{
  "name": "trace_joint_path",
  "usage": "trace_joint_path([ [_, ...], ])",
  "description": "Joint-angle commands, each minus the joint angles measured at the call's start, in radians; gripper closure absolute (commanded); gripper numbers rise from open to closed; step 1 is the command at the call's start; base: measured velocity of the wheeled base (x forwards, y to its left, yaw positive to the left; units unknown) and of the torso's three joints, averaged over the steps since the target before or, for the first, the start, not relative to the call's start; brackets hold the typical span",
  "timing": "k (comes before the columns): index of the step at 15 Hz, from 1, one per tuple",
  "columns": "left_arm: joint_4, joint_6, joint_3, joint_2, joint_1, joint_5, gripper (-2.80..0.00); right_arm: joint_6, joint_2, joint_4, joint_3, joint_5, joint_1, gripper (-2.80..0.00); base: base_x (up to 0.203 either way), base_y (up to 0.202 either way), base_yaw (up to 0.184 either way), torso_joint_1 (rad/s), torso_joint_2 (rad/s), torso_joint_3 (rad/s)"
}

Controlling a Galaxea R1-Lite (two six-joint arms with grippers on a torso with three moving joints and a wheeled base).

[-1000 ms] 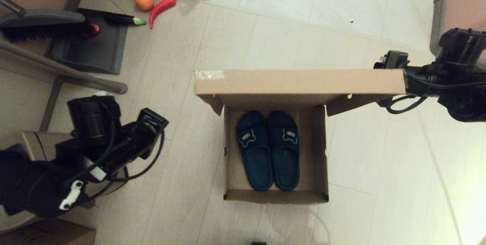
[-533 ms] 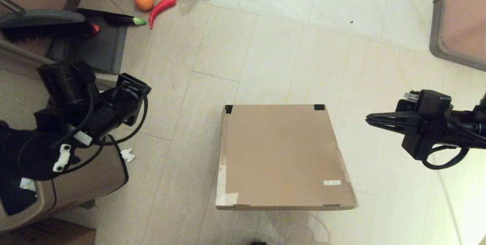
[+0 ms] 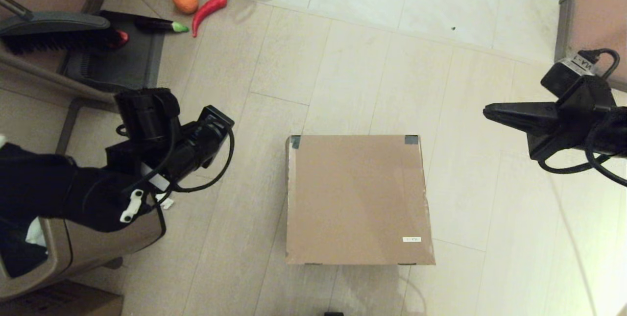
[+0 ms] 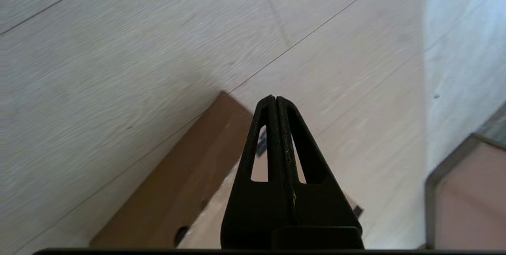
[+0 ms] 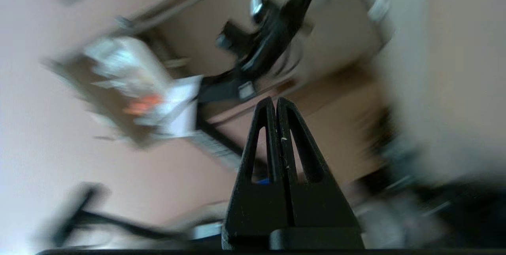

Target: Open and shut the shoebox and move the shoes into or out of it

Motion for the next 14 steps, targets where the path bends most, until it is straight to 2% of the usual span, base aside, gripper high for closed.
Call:
trace_joint_path([
  [1, -0.005, -0.004, 0.034, 0.001, -0.011, 0.002, 0.0, -0.216, 0.02, -0.007, 0.024, -0.055, 0.005, 0.0, 0.0, 0.0, 0.0, 0.0, 0.0, 0.0],
  [3, -0.005, -0.004, 0.054, -0.006, -0.009, 0.004, 0.0, -0.486, 0.021, -0.006, 0.169, -0.285, 0.058, 0.0, 0.0, 0.0, 0.0, 0.0, 0.0, 0.0],
  [5, -0.005, 0.003, 0.07, 0.003, -0.016, 0.008, 0.0, -0.764, 0.022, 0.009, 0.304, -0.534, 0.173, 0.0, 0.0, 0.0, 0.0, 0.0, 0.0, 0.0],
  [6, -0.005, 0.029, 0.078, 0.011, -0.016, 0.017, 0.0, -0.876, 0.022, 0.043, 0.339, -0.655, 0.239, 0.0, 0.0, 0.0, 0.0, 0.0, 0.0, 0.0],
  [8, -0.007, 0.048, 0.122, 0.017, -0.016, 0.018, 0.0, -1.001, 0.028, 0.172, 0.349, -0.857, 0.359, 0.0, 0.0, 0.0, 0.0, 0.0, 0.0, 0.0],
  [10, -0.032, 0.073, 0.184, 0.024, -0.016, 0.015, 0.0, -1.076, 0.083, 0.292, 0.275, -1.047, 0.443, 0.0, 0.0, 0.0, 0.0, 0.0, 0.0, 0.0],
  [13, -0.132, 0.142, 0.191, 0.122, -0.019, 0.018, 0.0, -1.211, 0.248, 0.331, 0.118, -1.335, 0.467, 0.0, 0.0, 0.0, 0.0, 0.0, 0.0, 0.0],
  [14, -0.184, 0.179, 0.186, 0.17, -0.025, 0.019, 0.0, -1.242, 0.291, 0.335, 0.066, -1.404, 0.469, 0.0, 0.0, 0.0, 0.0, 0.0, 0.0, 0.0],
])
